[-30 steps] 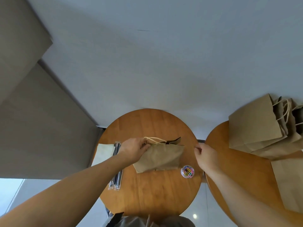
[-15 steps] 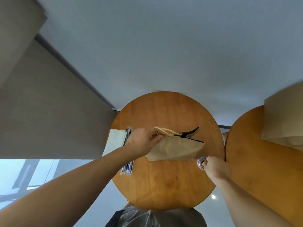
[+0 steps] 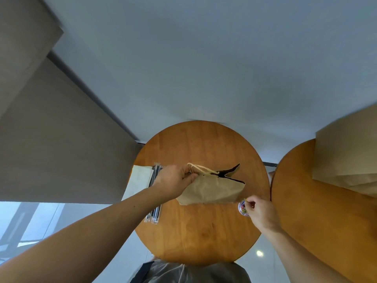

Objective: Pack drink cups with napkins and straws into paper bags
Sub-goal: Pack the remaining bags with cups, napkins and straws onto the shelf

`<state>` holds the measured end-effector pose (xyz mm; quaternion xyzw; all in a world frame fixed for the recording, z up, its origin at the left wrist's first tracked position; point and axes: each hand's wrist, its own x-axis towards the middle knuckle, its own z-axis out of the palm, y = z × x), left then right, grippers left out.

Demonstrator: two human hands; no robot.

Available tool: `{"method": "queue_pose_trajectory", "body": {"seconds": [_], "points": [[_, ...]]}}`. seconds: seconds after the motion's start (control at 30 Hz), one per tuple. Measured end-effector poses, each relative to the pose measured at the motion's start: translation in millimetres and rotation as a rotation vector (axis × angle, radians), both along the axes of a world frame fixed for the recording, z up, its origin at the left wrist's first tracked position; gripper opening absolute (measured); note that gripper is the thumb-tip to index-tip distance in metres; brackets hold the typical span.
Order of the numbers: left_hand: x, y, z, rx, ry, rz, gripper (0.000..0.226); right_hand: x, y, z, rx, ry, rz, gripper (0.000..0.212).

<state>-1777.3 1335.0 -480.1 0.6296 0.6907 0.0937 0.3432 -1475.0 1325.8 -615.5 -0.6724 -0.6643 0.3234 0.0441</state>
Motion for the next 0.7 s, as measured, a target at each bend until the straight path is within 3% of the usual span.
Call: {"method": "queue_pose_trajectory", "body": {"seconds": [0.07, 0.17, 0.37, 0.5, 0.7], "points": [[0.4, -0.5, 2.1, -0.005, 0.012, -0.009, 0.016, -3.9, -2.9, 18.0, 0.057, 0.113, 0.03, 0.02], [-1.3, 0.4, 4.4, -0.016, 0.051, -0.028, 0.008, -12.8, -4.8, 43.2, 0.118, 0.203, 0.072, 0.014], [-0.7, 5.8, 9.5, -0.023, 0.137, -0.058, 0.02, -37.2, -8.8, 106.8, 0.223, 0.347, 0.194, 0.033], [1.1, 7.0, 15.8, -0.028, 0.114, -0.096, 0.02, -65.1, -6.7, 146.9, 0.282, 0.428, 0.253, 0.011], [2.3, 4.0, 16.3, -0.032, 0.121, -0.099, 0.025, -110.0, 8.1, 162.6, 0.346, 0.426, 0.249, 0.013]]}}
